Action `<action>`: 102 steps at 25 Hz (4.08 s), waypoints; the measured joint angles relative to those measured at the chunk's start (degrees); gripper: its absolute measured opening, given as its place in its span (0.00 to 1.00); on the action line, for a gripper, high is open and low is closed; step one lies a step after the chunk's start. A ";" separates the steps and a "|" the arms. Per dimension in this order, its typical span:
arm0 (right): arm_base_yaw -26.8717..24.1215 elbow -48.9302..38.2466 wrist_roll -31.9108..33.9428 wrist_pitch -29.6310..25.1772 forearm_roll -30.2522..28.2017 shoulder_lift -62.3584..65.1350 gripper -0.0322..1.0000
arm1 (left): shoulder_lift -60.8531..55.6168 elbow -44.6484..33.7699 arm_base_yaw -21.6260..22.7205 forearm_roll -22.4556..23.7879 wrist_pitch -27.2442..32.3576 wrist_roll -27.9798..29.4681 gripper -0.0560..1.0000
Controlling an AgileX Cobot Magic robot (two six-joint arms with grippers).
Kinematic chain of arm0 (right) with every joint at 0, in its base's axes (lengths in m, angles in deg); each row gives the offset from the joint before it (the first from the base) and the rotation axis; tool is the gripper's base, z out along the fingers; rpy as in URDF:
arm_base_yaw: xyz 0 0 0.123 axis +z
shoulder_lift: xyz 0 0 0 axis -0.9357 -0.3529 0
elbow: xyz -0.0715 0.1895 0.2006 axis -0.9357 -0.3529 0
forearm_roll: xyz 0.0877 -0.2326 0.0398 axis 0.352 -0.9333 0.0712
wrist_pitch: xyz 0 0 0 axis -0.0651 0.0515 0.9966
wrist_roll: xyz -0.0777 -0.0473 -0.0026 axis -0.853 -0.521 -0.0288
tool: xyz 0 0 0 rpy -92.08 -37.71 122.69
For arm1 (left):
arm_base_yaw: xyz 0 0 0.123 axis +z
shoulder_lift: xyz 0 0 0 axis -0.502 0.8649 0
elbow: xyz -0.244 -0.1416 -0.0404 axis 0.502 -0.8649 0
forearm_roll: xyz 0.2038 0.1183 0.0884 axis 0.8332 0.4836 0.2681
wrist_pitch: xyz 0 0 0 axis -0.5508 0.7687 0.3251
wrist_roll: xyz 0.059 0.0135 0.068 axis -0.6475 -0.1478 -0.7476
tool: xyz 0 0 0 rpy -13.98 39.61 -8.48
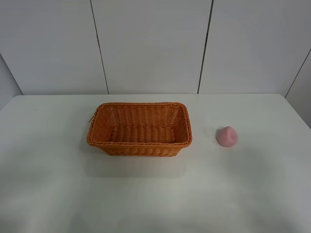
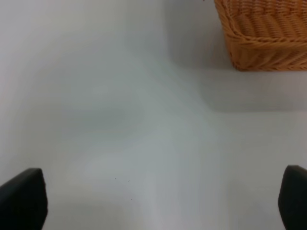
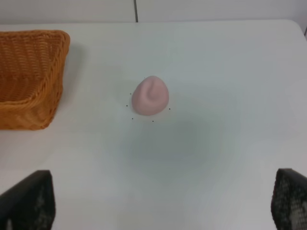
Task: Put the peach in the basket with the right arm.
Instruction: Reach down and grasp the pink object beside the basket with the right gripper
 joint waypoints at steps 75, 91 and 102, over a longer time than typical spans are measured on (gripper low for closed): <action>4.30 62.81 -2.18 -1.78 -0.73 -113.54 0.70 | 0.00 0.00 0.00 0.00 0.00 0.00 0.99; 4.03 62.81 -1.35 1.01 0.50 -125.30 0.70 | 0.00 0.00 0.00 0.00 0.00 0.00 0.99; 4.03 62.81 -1.10 2.48 0.62 -128.35 0.67 | 0.00 0.00 0.00 0.00 0.00 0.00 0.99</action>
